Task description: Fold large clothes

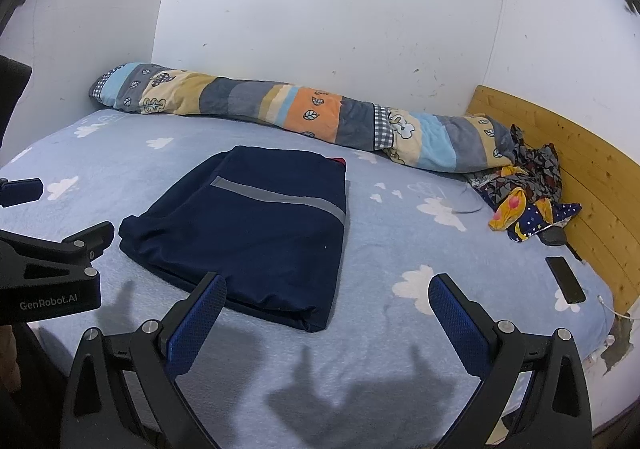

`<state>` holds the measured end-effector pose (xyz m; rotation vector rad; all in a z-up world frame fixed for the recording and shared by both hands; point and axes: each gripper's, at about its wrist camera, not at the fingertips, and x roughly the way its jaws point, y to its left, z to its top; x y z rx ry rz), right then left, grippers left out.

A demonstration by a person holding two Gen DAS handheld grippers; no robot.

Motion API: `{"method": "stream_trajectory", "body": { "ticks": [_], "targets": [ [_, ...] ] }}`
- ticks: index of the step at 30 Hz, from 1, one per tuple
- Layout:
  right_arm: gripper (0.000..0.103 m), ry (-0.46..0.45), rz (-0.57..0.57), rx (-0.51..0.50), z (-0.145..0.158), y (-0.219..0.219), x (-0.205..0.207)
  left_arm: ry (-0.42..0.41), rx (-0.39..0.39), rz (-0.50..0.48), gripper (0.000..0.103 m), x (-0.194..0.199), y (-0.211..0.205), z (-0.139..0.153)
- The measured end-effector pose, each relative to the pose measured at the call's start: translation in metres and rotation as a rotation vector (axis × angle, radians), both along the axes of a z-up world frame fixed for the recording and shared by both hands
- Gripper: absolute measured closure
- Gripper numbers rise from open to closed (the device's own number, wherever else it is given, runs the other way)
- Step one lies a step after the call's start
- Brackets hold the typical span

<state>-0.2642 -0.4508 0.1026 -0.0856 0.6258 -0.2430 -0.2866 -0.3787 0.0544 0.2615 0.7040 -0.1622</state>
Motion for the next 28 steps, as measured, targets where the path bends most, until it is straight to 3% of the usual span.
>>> {"method": "stream_trajectory", "body": {
  "ticks": [28],
  "targets": [
    [0.001,-0.005,-0.006,0.004,0.0006,-0.0010,-0.0006,0.017,0.011,0.009,0.004,0.0023,0.0013,0.0029]
  ]
}}
